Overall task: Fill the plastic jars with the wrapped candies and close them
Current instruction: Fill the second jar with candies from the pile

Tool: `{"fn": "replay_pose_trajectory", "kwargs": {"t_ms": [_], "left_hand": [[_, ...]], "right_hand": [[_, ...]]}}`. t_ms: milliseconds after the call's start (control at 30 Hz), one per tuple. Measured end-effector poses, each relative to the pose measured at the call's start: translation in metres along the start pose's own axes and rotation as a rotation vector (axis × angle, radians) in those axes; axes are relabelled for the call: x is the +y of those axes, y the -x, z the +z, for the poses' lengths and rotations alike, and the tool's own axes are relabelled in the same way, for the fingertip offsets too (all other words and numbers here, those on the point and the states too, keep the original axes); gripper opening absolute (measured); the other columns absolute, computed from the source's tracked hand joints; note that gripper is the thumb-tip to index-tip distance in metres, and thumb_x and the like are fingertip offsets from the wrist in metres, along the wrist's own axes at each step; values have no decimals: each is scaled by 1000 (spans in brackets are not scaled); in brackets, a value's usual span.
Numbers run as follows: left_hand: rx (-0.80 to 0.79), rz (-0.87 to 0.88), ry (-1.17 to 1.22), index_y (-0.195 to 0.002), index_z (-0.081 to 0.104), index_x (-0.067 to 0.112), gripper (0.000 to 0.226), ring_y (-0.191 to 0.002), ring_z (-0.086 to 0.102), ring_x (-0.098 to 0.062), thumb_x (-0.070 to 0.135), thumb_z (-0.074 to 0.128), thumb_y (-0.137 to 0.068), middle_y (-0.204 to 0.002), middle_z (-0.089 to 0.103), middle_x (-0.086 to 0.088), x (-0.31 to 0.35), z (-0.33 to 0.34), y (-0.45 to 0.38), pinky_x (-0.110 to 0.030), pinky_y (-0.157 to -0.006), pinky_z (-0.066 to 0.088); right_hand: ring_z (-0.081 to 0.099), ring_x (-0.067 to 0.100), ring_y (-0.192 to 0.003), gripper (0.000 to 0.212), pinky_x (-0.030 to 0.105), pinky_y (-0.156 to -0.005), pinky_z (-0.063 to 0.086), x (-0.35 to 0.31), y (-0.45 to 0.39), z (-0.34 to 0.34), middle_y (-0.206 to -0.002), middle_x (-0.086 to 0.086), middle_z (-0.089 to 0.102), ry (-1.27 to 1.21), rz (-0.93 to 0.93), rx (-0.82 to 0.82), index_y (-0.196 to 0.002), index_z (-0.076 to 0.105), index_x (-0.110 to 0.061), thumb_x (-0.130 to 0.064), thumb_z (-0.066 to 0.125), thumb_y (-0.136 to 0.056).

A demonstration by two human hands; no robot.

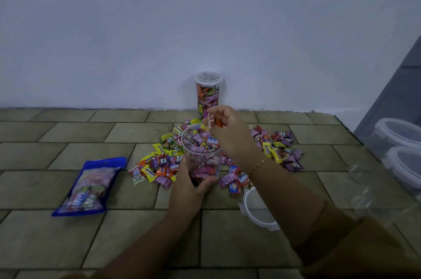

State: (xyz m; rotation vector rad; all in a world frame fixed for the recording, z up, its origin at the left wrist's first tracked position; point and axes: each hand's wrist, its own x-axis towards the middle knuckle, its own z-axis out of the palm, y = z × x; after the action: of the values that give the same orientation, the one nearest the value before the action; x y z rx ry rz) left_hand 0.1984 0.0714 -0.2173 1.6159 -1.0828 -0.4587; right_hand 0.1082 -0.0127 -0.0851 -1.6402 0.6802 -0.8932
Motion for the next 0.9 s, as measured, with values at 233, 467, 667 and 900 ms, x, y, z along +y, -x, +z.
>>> {"fn": "replay_pose_trajectory", "kwargs": {"t_ms": [233, 467, 667, 900], "left_hand": [[2, 4, 4, -140, 34, 18, 93, -119, 46, 0, 66, 66, -67, -132, 49, 12, 3, 0, 1, -4, -89, 35], [2, 8, -8, -137, 36, 22, 85, -108, 46, 11, 63, 64, -69, -121, 48, 23, 7, -1, 3, -2, -83, 35], [5, -5, 6, -135, 36, 22, 86, -102, 39, 28, 61, 66, -63, -116, 42, 32, 6, -1, 2, 4, -79, 33], [-1, 0, 32, -137, 37, 21, 84, -112, 48, 11, 57, 70, -68, -124, 50, 19, 3, 0, 1, 1, -86, 36]], "right_hand": [[49, -6, -56, 26, 9, -50, 38, 13, 6, 6, -111, 1, 57, 51, 58, 21, -110, 51, -19, -2, 46, -91], [48, -10, -89, 36, -1, -71, 37, 10, 16, 4, -106, -7, 54, 96, -11, -37, -95, 60, -19, 5, 34, -87], [54, 9, -108, 52, 24, -96, 47, 2, 18, -9, -112, -18, 57, -40, 102, -66, -107, 62, -22, 12, 30, -83], [46, 10, -125, 48, 27, -101, 40, 20, 19, -17, -127, -5, 53, -235, 65, 203, -117, 53, -25, 11, 43, -87]]}}
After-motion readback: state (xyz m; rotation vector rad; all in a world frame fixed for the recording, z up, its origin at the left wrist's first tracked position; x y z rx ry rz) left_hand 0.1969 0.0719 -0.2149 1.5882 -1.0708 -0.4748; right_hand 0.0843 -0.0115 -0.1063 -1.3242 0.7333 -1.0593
